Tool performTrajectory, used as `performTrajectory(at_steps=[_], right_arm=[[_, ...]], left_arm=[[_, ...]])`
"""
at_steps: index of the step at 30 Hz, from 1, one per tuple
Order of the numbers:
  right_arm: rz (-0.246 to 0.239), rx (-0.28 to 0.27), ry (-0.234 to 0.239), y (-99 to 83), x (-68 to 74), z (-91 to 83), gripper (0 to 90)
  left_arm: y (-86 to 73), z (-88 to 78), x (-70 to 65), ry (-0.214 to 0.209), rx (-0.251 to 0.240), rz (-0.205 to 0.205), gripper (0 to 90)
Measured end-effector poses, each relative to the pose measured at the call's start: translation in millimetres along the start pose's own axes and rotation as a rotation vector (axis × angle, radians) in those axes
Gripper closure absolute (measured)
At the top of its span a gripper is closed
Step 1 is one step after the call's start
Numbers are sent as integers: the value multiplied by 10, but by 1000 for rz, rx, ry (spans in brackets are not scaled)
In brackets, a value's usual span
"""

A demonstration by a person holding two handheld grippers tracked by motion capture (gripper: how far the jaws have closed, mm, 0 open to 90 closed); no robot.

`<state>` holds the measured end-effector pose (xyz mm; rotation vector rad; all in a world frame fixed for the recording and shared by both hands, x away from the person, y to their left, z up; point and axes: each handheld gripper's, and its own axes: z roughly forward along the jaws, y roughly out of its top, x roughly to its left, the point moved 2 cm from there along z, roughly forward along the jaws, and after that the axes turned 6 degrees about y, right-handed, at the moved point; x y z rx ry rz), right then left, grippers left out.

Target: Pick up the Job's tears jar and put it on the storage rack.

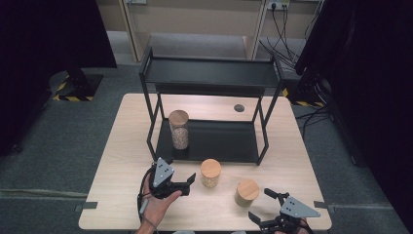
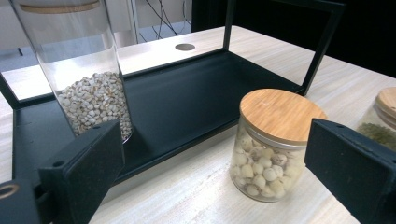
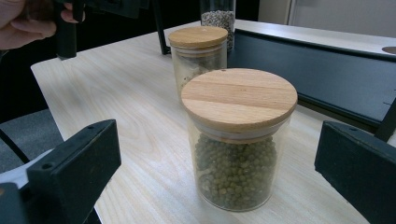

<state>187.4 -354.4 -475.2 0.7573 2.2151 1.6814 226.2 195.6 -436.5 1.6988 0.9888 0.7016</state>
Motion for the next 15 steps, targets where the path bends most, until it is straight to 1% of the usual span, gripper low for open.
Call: performTrajectory(at_steps=[9, 15], right_arm=[[0, 1, 2, 1, 4, 6, 7], [0, 1, 2, 1, 6, 6, 7]], left_arm=[[-81, -80, -44, -26, -1, -3, 44], [-141, -107, -65, -32, 1, -5, 44]])
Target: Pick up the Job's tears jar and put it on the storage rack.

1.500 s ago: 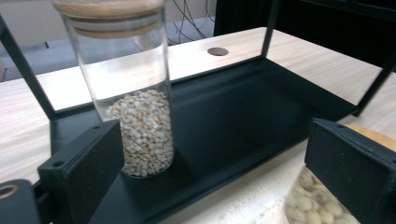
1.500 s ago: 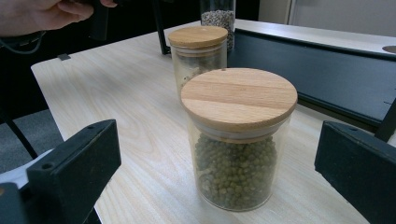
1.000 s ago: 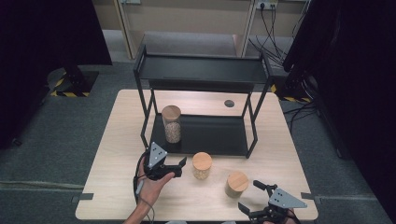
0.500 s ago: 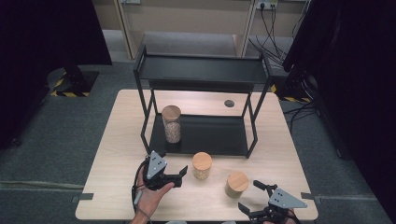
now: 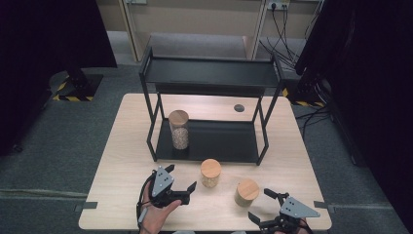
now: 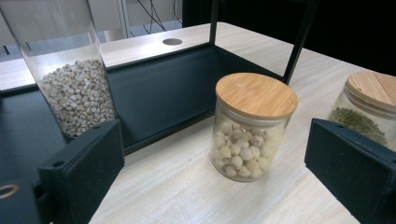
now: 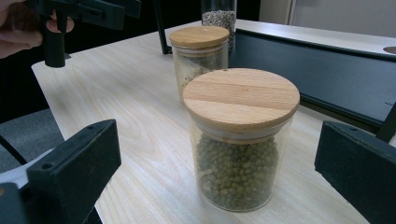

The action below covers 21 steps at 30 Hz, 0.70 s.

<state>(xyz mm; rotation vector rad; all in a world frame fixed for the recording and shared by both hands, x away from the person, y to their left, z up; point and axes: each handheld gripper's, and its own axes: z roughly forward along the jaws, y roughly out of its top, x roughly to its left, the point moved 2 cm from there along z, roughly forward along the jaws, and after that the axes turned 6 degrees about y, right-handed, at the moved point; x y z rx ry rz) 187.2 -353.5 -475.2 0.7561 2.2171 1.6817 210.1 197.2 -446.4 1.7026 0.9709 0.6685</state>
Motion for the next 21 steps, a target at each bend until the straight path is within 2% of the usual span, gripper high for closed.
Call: performTrajectory(at_steps=[21], right_arm=[[0, -2, -2, -1, 9, 2, 7]], left_arm=[[-217, -120, -65, -18, -14, -15, 44]])
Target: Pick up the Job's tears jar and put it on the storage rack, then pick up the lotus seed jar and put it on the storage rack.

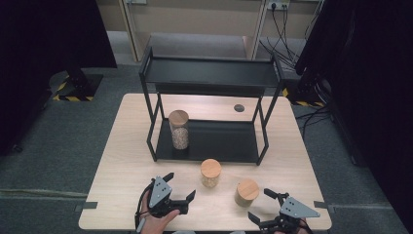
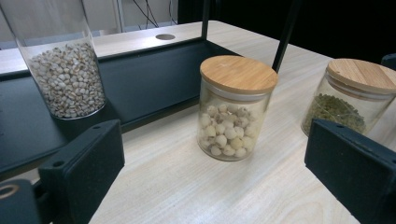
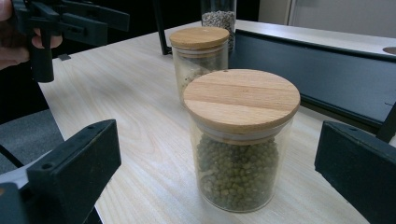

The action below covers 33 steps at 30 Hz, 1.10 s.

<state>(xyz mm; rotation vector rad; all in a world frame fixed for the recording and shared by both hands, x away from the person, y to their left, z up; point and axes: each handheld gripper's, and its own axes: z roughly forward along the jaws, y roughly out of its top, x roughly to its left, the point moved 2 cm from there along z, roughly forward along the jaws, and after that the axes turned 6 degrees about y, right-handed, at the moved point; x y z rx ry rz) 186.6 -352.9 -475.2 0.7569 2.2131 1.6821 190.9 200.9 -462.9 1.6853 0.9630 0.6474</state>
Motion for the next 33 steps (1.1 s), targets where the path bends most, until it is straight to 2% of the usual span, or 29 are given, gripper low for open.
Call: performTrajectory(at_steps=[10, 33], right_arm=[[-5, -2, 2, 2, 7, -2, 7], [-12, -5, 14, 16, 19, 5, 7]], left_arm=[[-110, -31, -17, 1, 13, 0, 44], [-175, 7, 15, 14, 24, -7, 44]])
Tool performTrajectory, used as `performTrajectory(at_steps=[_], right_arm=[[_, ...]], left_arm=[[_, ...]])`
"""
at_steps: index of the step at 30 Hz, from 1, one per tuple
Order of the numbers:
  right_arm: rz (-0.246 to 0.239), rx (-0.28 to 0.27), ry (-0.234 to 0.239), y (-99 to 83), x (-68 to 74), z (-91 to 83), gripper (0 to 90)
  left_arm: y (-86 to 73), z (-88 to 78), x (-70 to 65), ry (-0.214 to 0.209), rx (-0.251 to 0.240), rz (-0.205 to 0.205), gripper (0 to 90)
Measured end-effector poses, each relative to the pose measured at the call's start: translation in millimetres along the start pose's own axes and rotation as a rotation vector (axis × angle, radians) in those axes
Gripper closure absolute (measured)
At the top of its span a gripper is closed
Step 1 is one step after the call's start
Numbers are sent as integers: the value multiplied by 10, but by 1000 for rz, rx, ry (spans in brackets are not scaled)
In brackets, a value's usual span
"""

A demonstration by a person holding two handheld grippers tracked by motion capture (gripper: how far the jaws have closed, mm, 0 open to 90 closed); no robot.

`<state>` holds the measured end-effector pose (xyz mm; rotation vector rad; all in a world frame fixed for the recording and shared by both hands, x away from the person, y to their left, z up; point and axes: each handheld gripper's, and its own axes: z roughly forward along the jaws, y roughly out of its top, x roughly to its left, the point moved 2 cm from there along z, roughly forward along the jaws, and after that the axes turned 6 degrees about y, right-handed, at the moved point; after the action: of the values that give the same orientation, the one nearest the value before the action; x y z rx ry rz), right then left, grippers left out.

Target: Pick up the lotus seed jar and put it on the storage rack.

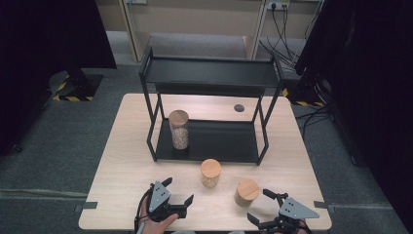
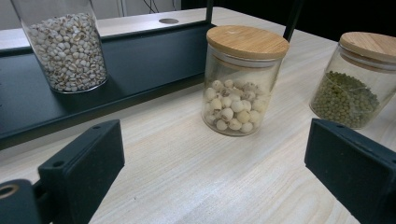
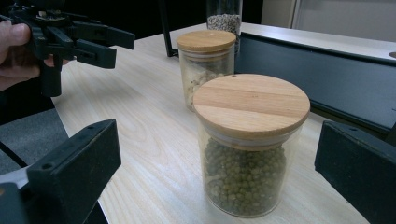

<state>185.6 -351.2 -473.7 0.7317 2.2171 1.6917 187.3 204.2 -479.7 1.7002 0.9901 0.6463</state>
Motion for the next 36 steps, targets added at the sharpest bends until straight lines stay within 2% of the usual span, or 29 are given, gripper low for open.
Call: performTrajectory(at_steps=[8, 21, 32, 36], right_arm=[[-8, -8, 1, 70, 22, 18, 7], [-45, -13, 3, 320, -37, 101, 7], [-86, -2, 34, 597, -140, 253, 7], [-118, 16, 54, 698, -190, 333, 8]], left_arm=[[-5, -4, 14, 8, 0, -8, 44], [-9, 12, 26, 13, 8, -13, 44], [-9, 5, 25, 17, 6, -12, 44], [-9, 3, 25, 17, 5, -13, 44]])
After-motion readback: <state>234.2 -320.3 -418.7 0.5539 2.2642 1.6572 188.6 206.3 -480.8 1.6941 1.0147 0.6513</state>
